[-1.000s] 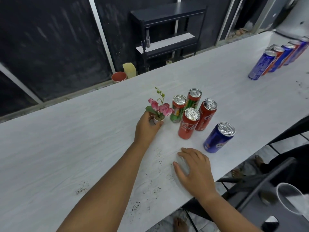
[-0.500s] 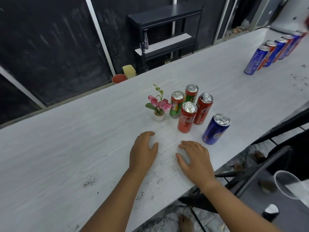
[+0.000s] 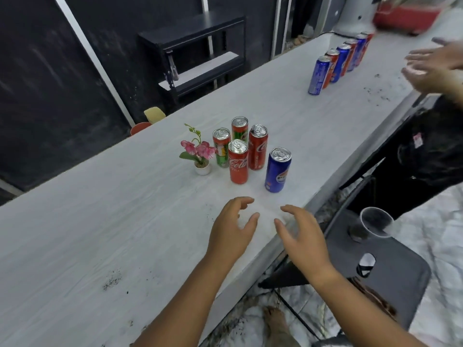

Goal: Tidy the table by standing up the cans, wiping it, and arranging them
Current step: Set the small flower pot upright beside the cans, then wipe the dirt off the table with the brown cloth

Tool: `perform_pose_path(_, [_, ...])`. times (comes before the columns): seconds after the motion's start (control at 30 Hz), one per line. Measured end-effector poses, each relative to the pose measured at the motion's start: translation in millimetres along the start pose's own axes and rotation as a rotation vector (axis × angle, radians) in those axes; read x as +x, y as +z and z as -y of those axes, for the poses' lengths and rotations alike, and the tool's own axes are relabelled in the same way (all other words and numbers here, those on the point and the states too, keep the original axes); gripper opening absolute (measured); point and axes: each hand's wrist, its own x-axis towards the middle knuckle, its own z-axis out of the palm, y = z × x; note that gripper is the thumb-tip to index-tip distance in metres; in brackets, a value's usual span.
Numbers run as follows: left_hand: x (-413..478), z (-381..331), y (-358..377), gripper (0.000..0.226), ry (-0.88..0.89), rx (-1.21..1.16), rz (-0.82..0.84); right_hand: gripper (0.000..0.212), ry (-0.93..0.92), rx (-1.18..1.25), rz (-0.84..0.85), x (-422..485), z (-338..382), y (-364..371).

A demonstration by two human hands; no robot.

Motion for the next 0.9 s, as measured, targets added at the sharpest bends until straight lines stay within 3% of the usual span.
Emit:
perform_pose_path(0.2, [0, -67, 75, 0.031, 0.097, -0.233, 0.213, 0.042, 0.086, 0.033, -0.148, -22, -30, -61])
perform_pose_path(0.37, [-7, -91, 150, 0.032, 0.064, -0.268, 0.431, 0.040, 0.204, 0.059, -0.249, -45, -76, -105])
perform_pose_path(0.63, [-17, -82, 238, 0.034, 0.018, -0.095, 0.683, 0.040, 0.434, 0.160, -0.310, -92, -149, -150])
perform_pose_path(0.9, [-25, -38, 289, 0.055, -0.102, 0.143, 0.892, 0.053, 0.674, 0.136, -0.205, -133, -219, -167])
